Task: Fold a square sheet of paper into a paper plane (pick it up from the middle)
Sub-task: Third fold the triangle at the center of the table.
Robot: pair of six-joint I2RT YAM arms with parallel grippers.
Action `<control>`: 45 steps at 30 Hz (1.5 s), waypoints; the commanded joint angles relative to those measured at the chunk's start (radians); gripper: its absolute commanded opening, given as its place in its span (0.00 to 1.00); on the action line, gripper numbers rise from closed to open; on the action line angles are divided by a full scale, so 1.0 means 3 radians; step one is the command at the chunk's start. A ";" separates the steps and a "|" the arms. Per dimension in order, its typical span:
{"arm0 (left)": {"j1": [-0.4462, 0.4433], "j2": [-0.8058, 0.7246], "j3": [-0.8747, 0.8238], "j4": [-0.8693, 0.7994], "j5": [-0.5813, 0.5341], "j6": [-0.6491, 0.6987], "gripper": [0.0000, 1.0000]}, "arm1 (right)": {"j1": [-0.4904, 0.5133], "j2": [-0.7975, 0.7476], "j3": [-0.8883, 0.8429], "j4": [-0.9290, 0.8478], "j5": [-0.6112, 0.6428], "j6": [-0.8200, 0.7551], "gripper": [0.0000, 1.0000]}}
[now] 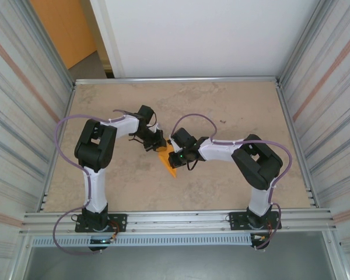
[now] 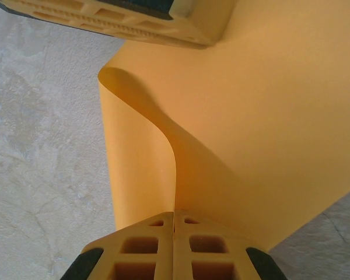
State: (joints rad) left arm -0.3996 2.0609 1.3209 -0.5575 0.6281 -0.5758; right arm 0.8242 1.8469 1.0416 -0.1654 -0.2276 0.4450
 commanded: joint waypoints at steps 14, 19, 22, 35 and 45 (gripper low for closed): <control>-0.0059 0.0141 0.0013 -0.0279 -0.0202 0.0068 0.09 | -0.0012 0.0052 -0.0012 -0.0113 0.0015 0.0061 0.06; -0.0044 -0.0138 0.0059 -0.0213 -0.0143 -0.0021 0.11 | -0.0012 0.0068 -0.0019 -0.0154 -0.0004 0.0080 0.06; -0.0004 -0.0375 -0.0041 -0.0087 -0.0151 -0.0150 0.13 | -0.0009 0.0077 -0.0012 -0.0165 -0.0003 0.0081 0.06; -0.0092 -0.0993 -0.0939 0.0442 0.0170 -0.0650 0.09 | -0.0007 0.0151 0.0013 -0.0170 -0.0056 0.0099 0.06; -0.0232 -0.0791 -0.0881 0.0550 0.0180 -0.0755 0.07 | -0.0011 0.0166 0.0038 -0.0184 -0.0050 0.0102 0.06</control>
State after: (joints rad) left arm -0.4637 1.8065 1.0367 -0.4046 0.6651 -0.7841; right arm 0.8238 1.8603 1.0492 -0.1818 -0.2413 0.4633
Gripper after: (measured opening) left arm 0.074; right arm 0.061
